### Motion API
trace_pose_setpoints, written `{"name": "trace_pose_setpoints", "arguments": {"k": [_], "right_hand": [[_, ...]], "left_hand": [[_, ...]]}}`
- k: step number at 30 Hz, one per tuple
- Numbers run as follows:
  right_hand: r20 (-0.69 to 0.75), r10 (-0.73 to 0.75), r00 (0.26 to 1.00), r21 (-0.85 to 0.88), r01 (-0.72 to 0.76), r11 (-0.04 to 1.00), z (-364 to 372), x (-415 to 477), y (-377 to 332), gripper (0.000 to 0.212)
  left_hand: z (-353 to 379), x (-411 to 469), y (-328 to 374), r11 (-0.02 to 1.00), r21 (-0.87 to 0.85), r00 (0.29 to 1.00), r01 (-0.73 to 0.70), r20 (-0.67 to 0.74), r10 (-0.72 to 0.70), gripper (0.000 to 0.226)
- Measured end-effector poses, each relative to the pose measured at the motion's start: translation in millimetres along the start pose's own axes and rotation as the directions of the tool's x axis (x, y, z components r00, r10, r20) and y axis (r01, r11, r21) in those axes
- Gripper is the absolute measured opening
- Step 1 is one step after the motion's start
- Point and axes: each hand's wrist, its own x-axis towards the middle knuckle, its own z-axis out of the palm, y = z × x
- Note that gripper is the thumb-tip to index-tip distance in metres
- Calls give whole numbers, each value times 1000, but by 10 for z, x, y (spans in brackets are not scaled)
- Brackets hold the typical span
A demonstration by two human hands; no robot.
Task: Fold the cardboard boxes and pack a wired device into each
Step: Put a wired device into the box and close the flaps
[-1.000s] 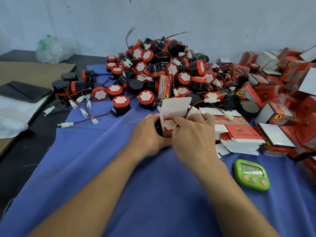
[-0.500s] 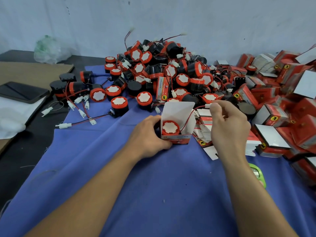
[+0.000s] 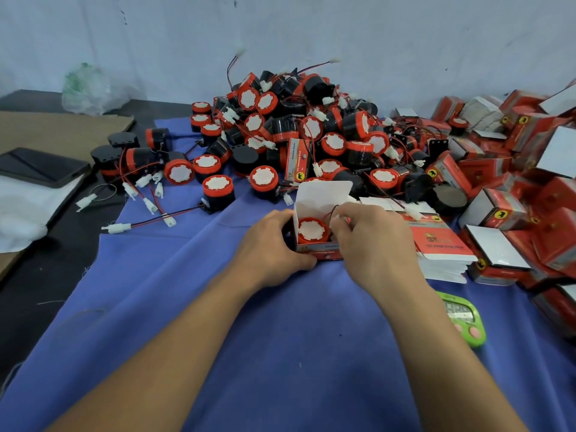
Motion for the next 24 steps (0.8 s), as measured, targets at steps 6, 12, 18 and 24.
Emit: {"name": "trace_pose_setpoints", "arguments": {"k": [6,12,18,24], "right_hand": [[172,-108,979,-441,175,881,-132,-159,-263,19],[167,-149,975,-364,201,909,-164,-125,-180,16],[-49,-261,964,18,262,965,24,-116,-181,19],[-227,-263,938,132,297,946,130,-114,-122,19]], "left_hand": [[12,1,-15,1000,-15,1000,4,-16,-4,57],[-1,-5,13,1000,-17,1000,-5,-5,4,59],[8,6,-1,1000,21,1000,-19,-11,19,52],[8,14,-13,999,32,1000,-30,-6,30,52]]}}
